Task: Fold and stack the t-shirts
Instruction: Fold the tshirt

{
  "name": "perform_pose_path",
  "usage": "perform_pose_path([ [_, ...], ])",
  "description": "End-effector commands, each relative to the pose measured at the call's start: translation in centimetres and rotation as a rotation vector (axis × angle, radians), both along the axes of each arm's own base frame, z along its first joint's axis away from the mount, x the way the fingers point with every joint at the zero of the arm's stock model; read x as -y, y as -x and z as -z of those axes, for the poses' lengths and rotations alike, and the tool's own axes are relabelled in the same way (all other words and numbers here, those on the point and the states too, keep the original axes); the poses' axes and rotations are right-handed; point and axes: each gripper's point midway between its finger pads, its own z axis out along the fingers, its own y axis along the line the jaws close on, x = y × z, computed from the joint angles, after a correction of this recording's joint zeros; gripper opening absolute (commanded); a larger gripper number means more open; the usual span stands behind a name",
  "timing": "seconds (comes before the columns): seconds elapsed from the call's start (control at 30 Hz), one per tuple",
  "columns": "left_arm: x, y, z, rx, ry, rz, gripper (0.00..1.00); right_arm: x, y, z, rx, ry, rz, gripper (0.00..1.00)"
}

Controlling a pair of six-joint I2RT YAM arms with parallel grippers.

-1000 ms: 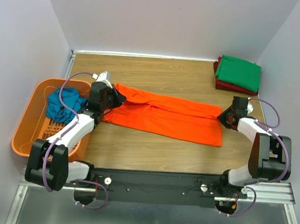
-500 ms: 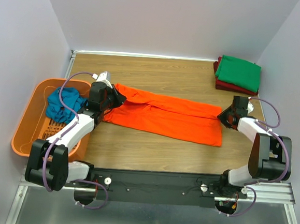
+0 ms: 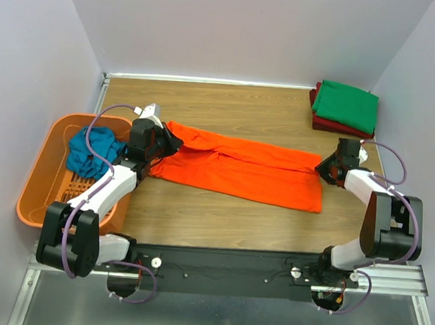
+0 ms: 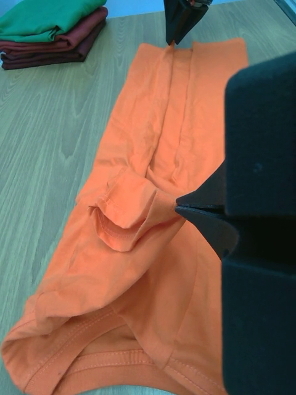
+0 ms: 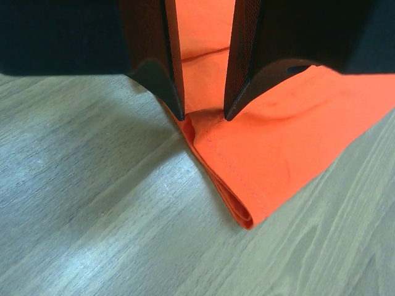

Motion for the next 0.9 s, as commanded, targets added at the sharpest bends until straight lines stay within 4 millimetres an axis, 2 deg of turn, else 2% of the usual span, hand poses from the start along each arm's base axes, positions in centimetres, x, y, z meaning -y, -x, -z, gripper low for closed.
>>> perform_pose_path([
  [0.0,0.1,0.1,-1.1,0.027,0.005,0.023,0.0,0.5,-0.6,0.1,-0.002,0.008,0.024,0.39],
  [0.1,0.1,0.1,-1.2,0.029,0.009,0.021,0.0,0.5,-0.6,0.4,-0.009,0.005,0.019,0.36],
  [0.23,0.0,0.2,-1.8,0.041,0.011,0.017,0.0,0.4,-0.5,0.5,-0.011,0.005,0.016,0.19],
  [0.4,-0.2,0.0,-2.5,0.055,-0.002,0.007,0.0,0.4,-0.8,-0.4,0.015,0.006,0.011,0.04],
  [0.7,-1.5,-0.3,-4.5,0.091,-0.021,-0.036,0.0,1.1,-1.0,-1.9,0.055,0.012,0.02,0.01],
  [0.87,-2.5,-0.3,-4.6,0.089,-0.026,-0.06,0.0,1.4,-0.7,-2.0,0.056,0.009,0.027,0.01],
])
